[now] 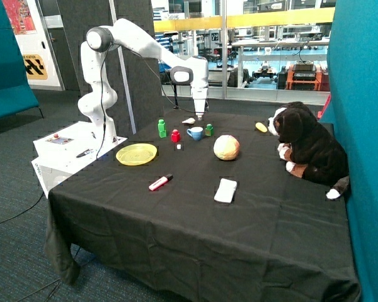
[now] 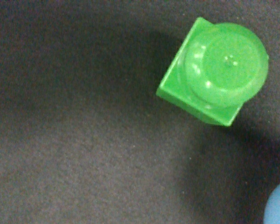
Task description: Stack green blocks
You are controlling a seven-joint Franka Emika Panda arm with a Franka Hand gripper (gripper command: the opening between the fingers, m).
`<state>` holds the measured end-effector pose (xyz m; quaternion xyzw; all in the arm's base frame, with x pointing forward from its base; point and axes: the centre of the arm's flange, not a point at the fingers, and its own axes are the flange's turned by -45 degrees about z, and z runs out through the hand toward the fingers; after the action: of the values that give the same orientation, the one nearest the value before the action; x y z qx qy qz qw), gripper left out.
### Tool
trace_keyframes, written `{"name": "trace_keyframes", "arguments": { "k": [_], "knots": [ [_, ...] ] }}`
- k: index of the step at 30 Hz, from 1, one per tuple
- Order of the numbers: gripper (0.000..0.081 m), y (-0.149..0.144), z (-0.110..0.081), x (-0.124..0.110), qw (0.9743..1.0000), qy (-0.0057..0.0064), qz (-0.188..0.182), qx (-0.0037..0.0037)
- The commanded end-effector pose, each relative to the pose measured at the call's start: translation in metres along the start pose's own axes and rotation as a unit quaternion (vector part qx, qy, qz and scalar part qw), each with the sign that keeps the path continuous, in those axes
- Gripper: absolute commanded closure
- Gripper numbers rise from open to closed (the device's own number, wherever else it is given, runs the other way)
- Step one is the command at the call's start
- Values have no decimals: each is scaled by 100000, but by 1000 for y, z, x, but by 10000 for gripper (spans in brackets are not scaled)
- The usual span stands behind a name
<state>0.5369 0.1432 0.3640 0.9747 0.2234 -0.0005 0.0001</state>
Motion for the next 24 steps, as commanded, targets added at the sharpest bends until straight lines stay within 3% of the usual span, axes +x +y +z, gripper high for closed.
{"name": "trace_keyframes", "arguments": {
  "k": [1,24],
  "knots": [
    [313,-2,7,3,99999,51,382,-1],
    [427,1,20,19,99998,51,555,-1]
  ]
}}
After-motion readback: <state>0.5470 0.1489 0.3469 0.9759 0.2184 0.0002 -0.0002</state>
